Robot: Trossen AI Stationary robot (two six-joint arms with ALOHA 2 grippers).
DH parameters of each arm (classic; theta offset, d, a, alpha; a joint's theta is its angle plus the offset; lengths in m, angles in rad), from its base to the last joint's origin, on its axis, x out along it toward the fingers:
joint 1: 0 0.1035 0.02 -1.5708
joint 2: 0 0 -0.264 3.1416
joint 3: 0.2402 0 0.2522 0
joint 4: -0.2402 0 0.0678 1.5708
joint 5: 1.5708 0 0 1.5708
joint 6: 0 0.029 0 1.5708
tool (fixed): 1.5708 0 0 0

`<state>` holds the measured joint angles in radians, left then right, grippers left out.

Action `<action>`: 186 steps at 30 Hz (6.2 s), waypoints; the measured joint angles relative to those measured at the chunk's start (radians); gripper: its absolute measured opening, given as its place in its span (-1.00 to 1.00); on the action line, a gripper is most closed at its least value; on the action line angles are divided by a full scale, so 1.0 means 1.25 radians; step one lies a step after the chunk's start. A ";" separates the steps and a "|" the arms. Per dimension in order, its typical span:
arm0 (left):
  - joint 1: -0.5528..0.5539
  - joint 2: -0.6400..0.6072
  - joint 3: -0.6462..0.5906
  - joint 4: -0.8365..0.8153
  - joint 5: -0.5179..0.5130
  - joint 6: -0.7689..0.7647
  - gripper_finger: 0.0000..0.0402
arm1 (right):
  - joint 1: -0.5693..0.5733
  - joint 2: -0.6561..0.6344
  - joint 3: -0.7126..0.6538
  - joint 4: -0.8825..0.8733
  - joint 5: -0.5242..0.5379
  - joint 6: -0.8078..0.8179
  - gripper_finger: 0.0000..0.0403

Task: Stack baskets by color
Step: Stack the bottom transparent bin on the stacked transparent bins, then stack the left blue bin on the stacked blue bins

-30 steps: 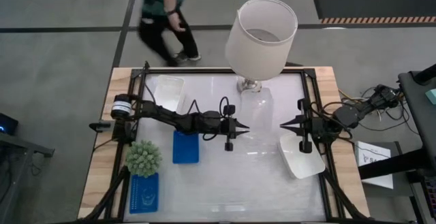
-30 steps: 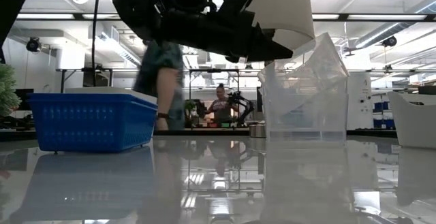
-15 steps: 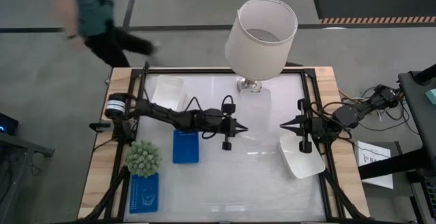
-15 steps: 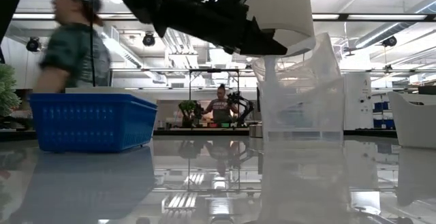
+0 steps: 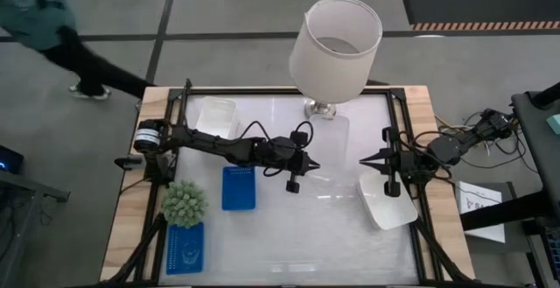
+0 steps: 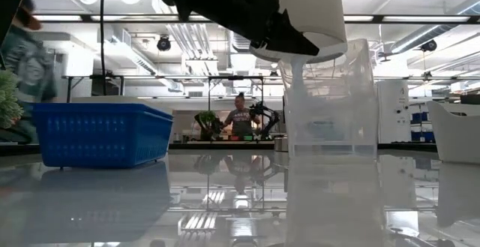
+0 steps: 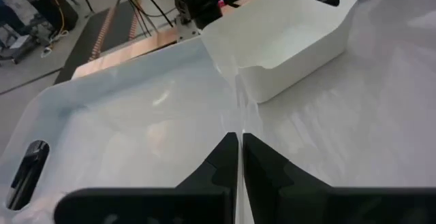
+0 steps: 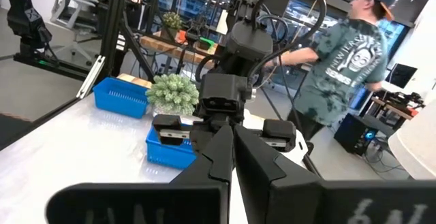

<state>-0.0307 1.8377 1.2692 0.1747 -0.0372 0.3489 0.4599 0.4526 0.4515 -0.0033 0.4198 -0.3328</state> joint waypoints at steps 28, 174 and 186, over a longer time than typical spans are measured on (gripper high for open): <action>-0.116 -0.173 -0.169 -0.003 -0.010 -0.037 -0.29 | 0.000 0.001 -0.001 -0.023 0.000 0.040 -0.96; -0.488 0.047 0.303 -1.339 -0.182 -1.555 -0.91 | 0.000 0.378 0.273 -0.142 -0.006 -0.049 -0.96; -0.488 0.042 0.300 -1.340 -0.205 -1.529 -0.66 | 0.000 0.378 0.273 -0.142 -0.006 -0.049 -0.96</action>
<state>-0.6407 1.8901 1.6444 -1.5005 -0.2939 -1.5619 0.4599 0.9253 0.7929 -0.1803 0.4118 -0.3935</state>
